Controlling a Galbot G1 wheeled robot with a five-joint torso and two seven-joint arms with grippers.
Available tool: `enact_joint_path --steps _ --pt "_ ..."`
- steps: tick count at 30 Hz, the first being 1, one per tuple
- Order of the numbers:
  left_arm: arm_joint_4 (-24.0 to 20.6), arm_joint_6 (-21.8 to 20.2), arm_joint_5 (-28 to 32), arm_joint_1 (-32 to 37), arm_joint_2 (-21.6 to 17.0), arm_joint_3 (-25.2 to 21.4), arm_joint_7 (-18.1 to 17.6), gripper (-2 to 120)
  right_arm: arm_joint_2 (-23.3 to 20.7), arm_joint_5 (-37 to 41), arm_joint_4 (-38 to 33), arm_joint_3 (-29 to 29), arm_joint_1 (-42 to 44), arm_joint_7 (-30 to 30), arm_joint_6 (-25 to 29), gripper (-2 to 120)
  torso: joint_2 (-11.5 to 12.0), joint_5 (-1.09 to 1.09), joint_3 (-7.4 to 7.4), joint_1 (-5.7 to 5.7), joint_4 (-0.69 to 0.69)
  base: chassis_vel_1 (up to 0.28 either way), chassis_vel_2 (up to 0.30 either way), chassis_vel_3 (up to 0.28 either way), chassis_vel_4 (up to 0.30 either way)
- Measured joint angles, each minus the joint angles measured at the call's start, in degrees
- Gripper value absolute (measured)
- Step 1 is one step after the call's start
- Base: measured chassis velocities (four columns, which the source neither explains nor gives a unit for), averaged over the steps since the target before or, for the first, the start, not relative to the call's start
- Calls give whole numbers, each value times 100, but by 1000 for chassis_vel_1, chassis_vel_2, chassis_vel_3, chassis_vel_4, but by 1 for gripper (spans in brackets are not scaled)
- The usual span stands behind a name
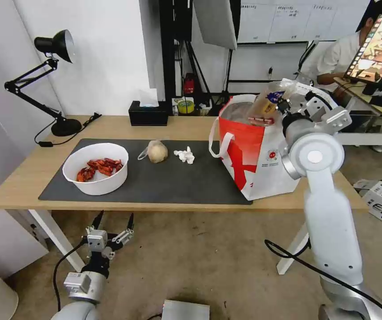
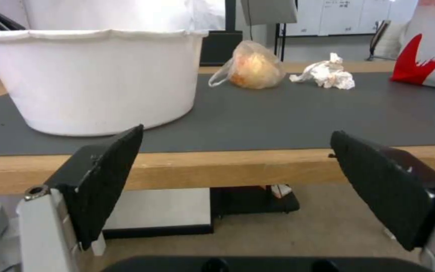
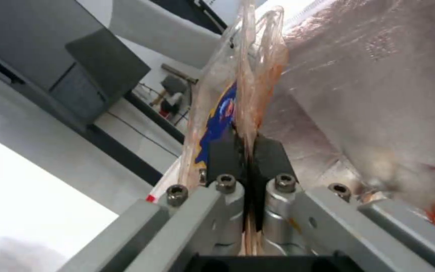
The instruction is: Pick up the trash from the table and place it into the takeout bag.
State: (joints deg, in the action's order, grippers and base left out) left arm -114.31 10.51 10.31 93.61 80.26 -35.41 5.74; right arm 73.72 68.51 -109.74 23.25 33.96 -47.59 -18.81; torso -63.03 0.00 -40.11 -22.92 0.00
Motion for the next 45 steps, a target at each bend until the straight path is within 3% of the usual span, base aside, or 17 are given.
enact_joint_path --steps 5,13,16,21,29,31,33,34,36,37,40,41,43,45 --pt "6 16 -6 -4 15 7 0 100 -23 -9 -16 -3 36 31 -41 5 0 0 0 0 0 0 0 0 0" --pt "15 43 -13 6 27 7 0 100 -32 -5 -80 -9 80 72 -69 33 0 0 0 0 0 0 0 0 0" --pt "21 59 -24 14 35 15 1 100 -37 1 -106 -5 80 91 -70 50 0 0 0 0 0 0 0 0 0" --pt "22 61 -28 5 35 18 1 100 -65 50 -242 -1 110 338 -53 63 0 0 0 0 0 0 0 0 0" --pt "22 84 -31 -12 33 8 -1 100 -319 292 -955 -236 611 2108 257 95 0 0 0 0 0 0 0 0 0" --pt "22 88 -32 -11 33 6 -1 100 -361 261 -1041 -293 706 2323 274 97 0 0 0 0 0 0 0 0 0" --pt "22 104 -33 -7 33 -2 -2 100 -511 -113 -1239 -462 1020 3046 310 100 0 -1 0 0 0 0 0 0 0" --pt "22 104 -33 -7 33 -2 -2 100 -511 -113 -1239 -462 1020 3046 310 100 0 -1 0 0 0 0 0 0 0" --pt "22 114 -34 -6 31 -13 -2 100 -665 -672 -1344 -607 1311 3695 359 100 0 0 0 0 0 0 0 0 0" --pt "22 114 -34 -6 31 -13 -2 100 -665 -672 -1344 -607 1311 3695 359 100 0 0 0 0 0 0 0 0 0" --pt "22 137 -52 -11 26 -31 -3 100 -992 -1818 -1466 -716 1841 4494 511 100 0 0 0 0 0 0 0 0 0" --pt "22 137 -52 -11 26 -31 -3 100 -992 -1818 -1466 -716 1841 4494 511 100 0 0 0 0 0 0 0 0 0" --pt "23 214 -114 -11 27 -60 -3 100 -1242 -2742 -1595 -688 2330 4794 644 100 0 0 0 0 0 0 0 0 0" --pt "32 251 -156 -9 35 -76 -4 100 -1341 -3183 -1656 -653 2587 4817 701 100 0 0 0 0 -1 0 0 0 0"
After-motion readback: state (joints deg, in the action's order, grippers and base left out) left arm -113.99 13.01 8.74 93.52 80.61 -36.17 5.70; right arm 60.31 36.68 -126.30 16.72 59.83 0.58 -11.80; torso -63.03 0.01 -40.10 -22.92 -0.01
